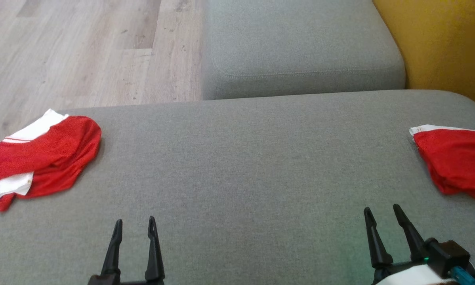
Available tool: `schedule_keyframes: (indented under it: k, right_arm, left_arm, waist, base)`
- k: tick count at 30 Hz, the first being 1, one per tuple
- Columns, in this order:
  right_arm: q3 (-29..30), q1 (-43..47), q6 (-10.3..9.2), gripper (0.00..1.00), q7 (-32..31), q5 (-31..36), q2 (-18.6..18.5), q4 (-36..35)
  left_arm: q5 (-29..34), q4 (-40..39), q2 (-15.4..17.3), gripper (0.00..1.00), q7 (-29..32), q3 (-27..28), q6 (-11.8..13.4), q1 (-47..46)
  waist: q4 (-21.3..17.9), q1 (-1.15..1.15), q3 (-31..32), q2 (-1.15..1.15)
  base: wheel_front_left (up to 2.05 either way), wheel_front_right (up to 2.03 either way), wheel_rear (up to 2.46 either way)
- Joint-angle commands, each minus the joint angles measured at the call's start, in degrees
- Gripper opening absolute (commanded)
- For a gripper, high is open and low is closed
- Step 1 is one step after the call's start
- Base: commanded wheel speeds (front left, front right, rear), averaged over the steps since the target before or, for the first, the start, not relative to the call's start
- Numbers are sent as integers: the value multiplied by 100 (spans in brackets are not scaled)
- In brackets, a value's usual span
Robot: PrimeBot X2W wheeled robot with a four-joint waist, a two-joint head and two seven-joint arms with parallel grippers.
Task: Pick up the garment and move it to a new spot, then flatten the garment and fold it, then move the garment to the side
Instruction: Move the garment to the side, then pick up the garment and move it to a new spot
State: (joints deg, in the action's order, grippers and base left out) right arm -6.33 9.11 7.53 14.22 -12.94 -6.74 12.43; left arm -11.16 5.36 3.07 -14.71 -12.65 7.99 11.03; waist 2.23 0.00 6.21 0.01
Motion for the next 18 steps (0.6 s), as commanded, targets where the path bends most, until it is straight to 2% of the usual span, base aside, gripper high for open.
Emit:
schedule_keyframes:
  k: [1, 9, 18]
  right_arm:
    - [-81, -158, -4, 100, 77, 53, -26, -218]
    - [-55, -119, -4, 100, 77, 119, 12, -236]
    - [-19, -133, -4, 100, 77, 183, -3, -203]
  left_arm:
    - [63, -156, -19, 100, -29, 228, -36, -200]
    - [143, -71, -19, 100, -29, 234, -113, -169]
    - [180, -36, -19, 100, -29, 250, -37, -175]
  waist:
    - [7, 0, 11, -1]
    - [14, 0, 6, -1]
    - [25, 0, -24, -1]
  base:
    - [0, 0, 0]
    - [0, 0, 0]
    - [0, 0, 0]
